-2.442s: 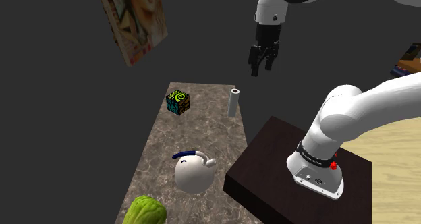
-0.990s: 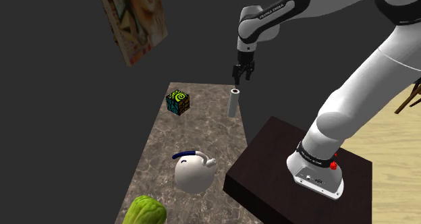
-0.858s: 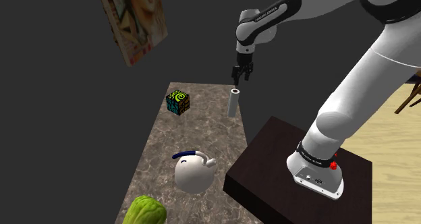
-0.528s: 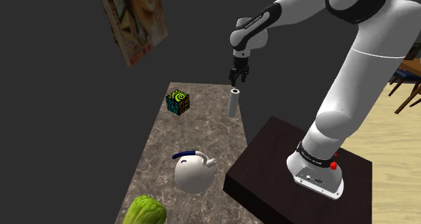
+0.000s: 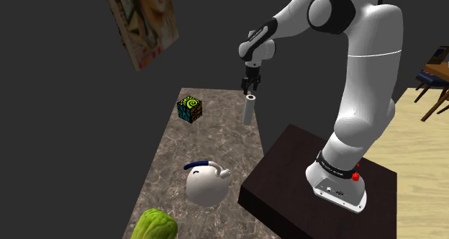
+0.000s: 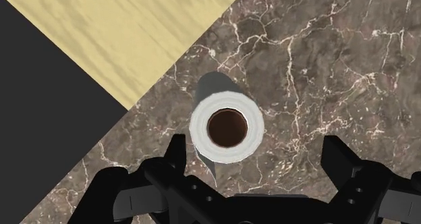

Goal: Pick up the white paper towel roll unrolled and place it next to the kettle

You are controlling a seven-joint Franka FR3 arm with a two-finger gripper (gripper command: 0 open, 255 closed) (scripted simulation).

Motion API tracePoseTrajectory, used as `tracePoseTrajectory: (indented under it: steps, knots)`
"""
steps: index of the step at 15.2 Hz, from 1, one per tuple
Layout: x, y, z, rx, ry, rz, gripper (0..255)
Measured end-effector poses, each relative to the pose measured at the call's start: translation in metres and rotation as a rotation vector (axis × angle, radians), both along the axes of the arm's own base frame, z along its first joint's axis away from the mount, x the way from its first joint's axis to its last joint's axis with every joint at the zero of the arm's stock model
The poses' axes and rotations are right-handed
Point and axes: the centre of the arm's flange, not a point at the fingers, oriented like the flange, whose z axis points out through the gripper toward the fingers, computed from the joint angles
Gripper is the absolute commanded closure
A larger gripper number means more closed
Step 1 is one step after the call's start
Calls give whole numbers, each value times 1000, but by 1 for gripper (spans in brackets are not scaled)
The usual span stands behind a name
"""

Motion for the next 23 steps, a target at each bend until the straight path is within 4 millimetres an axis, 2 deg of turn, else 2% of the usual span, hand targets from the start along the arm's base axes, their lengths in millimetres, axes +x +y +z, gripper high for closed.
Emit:
tracePoseTrajectory:
  steps: [1, 3, 10, 16, 17, 23]
  knots:
    - [8, -9, -9, 1, -1, 0, 0]
    - [16, -14, -19, 1, -1, 1, 0]
    - [15, -15, -56, 2, -1, 2, 0]
    - [16, -14, -59, 2, -2, 2, 0]
    - [16, -14, -59, 2, -2, 2, 255]
    - [15, -15, -59, 1, -2, 2, 255]
